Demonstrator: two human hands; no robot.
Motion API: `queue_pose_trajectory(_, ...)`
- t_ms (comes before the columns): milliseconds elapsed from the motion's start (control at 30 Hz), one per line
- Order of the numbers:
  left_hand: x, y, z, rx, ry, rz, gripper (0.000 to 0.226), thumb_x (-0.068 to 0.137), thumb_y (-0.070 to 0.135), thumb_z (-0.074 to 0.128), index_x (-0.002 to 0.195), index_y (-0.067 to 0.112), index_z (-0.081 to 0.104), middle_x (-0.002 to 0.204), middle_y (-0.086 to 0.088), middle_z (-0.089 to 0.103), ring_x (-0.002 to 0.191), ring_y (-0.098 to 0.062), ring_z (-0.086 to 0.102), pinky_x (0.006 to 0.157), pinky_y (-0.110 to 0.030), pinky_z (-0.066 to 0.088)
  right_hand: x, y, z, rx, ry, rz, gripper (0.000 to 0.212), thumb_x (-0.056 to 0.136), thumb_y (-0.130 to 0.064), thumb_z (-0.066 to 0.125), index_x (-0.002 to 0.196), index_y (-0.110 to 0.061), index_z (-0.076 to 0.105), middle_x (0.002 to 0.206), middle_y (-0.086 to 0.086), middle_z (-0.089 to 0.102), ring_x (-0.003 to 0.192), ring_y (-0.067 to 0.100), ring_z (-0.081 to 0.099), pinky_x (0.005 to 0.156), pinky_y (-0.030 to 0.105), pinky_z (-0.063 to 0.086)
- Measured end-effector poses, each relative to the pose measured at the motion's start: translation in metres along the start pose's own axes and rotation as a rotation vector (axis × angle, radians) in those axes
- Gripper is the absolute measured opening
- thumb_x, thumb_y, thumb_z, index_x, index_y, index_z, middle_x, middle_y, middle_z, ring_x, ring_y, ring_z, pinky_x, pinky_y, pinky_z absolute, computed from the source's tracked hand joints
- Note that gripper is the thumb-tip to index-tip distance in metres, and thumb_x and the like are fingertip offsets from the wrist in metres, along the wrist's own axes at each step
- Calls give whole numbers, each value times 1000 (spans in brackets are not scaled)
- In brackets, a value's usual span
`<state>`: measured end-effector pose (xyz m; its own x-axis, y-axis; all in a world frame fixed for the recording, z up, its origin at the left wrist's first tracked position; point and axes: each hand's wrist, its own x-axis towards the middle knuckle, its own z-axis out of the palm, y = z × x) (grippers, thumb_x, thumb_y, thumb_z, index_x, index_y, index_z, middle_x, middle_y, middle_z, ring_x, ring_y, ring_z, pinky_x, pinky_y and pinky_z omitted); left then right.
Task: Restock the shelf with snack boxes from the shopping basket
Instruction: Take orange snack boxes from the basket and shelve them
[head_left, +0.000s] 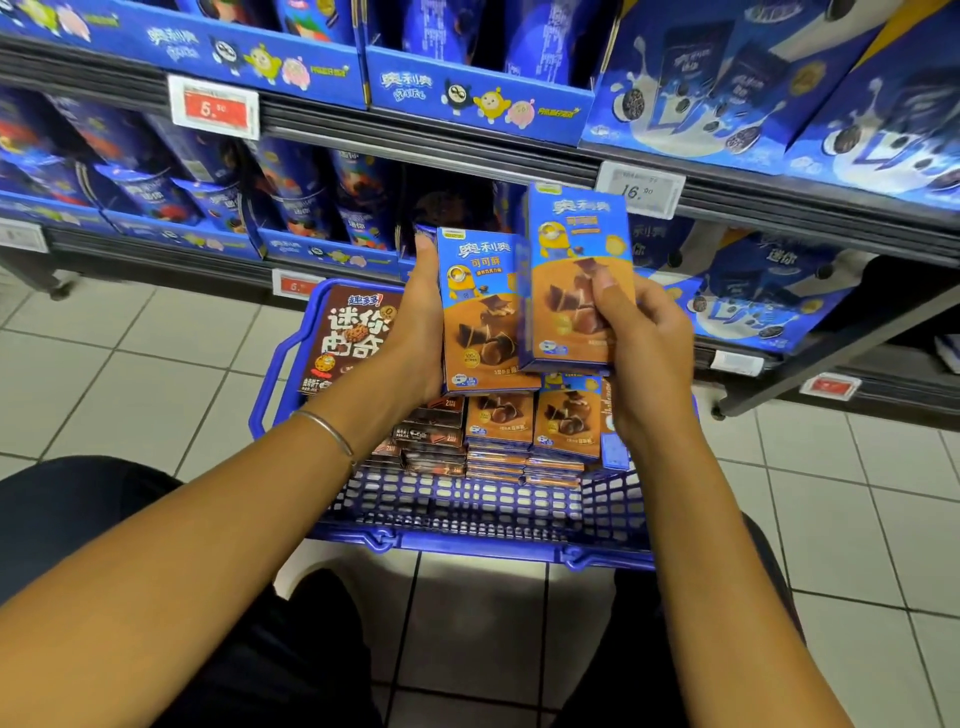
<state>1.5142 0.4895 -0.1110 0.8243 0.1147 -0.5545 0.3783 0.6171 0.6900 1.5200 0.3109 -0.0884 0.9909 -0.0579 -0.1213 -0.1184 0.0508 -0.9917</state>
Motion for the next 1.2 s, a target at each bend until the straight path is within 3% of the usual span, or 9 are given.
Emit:
queue_pose_trajectory(67,0,-4,3,-17,-38,0,79,99,80,27,106,22,81,111,-13,80,95,-34,80,68,-49,66,-5,8,13,-54,-62,-16,25,92,-33,72,108,-13,69,88,-1,78,76,13,72,69,32,59)
queue_pose_trajectory(200,2,-10,5,-4,-72,6,87,99,81,21,101,22,85,112,-12,80,98,-33,79,70,-47,66,-13,29,33,-139,-191,26,17,99,-42,60,106,-28,63,72,-16,68,65,-1,64,59,19,52)
queue_pose_trajectory(300,1,-11,7,35,-28,18,85,99,81,20,109,23,80,116,-12,80,99,-32,79,76,-48,66,-14,34,33,-136,-208,41,24,97,-48,58,114,-31,63,82,-14,70,73,1,68,66,25,57)
queue_pose_trajectory(500,-8,-5,18,198,20,80,89,98,81,15,138,21,68,124,-12,77,113,-35,74,102,-58,57,-8,31,28,-35,-158,121,23,92,-48,66,109,-32,69,105,1,77,100,27,74,92,56,58)
queue_pose_trajectory(633,-11,0,17,279,-45,97,81,97,79,36,137,16,68,123,-14,77,111,-35,75,101,-56,58,-8,35,31,-54,-135,128,23,95,-45,66,111,-29,66,97,-1,78,94,23,75,88,53,60)
queue_pose_trajectory(767,-11,-5,13,274,-5,101,78,96,68,58,147,10,55,126,-15,75,110,-37,75,101,-58,57,-9,39,33,-75,-182,89,33,96,-54,55,117,-30,65,101,-7,77,90,12,75,66,25,59)
queue_pose_trajectory(867,-10,-3,13,254,-39,119,65,101,66,51,133,13,70,124,-17,76,114,-39,73,106,-59,54,3,49,18,-26,-149,136,48,98,-60,46,121,-25,67,119,3,74,110,22,71,91,43,59)
queue_pose_trajectory(1067,-17,2,20,206,-108,85,61,102,64,49,130,15,73,120,-15,78,113,-38,74,103,-59,56,31,98,-23,-569,179,268,65,94,-49,65,143,-11,47,146,13,49,133,32,48,110,49,42)
queue_pose_trajectory(1200,-19,2,19,129,-200,17,61,102,67,46,118,18,79,114,-13,79,102,-34,78,88,-50,64,35,127,-34,-726,80,380,50,90,-40,69,119,-2,54,126,24,58,120,43,55,98,54,49)
